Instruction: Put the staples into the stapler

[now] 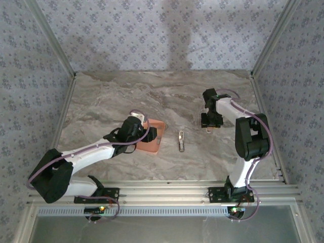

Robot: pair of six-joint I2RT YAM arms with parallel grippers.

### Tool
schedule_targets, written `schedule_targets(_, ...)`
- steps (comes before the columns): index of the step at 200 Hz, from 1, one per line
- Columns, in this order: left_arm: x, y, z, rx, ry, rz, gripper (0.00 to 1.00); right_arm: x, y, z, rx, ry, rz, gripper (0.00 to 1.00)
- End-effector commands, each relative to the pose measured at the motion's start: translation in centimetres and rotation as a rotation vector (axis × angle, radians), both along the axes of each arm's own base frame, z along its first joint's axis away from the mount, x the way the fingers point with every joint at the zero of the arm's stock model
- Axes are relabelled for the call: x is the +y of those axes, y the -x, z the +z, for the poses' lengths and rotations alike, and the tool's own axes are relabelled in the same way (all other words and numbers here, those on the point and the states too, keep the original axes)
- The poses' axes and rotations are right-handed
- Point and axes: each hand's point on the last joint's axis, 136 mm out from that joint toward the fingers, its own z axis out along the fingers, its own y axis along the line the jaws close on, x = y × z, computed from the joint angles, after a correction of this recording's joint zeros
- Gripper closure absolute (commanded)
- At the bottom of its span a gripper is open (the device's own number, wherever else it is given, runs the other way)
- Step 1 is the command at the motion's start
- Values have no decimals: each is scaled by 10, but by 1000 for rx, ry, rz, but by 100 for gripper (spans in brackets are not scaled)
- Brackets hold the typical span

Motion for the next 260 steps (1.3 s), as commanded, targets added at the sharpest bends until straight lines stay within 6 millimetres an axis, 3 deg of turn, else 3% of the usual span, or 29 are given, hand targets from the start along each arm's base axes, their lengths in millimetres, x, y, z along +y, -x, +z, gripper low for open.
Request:
schedule_targets(1,-2,-4,11,-33,18,-11,34,3,-3,9,-26,2,-5,53)
schedule_targets(82,-13,-3,15,-41,38,-66,32,5,-7,31,-120,1,-11,47)
schedule_targets(139,-45,0,27,-37,112,-211,30,3,-7,77,-286,-18,-36,46)
schedule_targets(142,-46,0,28,-38,114,-215,30,1,1,71,-271,-14,-35,46)
schedule_targets(173,-62,-2,31,-30,131,-280,31,11,27,92,-337,-94,-25,46)
schedule_targets(213,-87,-8,34,-7,158,-366,31,33,74,96,-398,-289,-62,45)
schedule_targets(226,-97,-10,33,11,162,-400,31,35,88,93,-408,-343,-104,46)
schedule_targets(260,-121,-14,28,70,192,-471,32,68,114,77,-392,-597,-192,46)
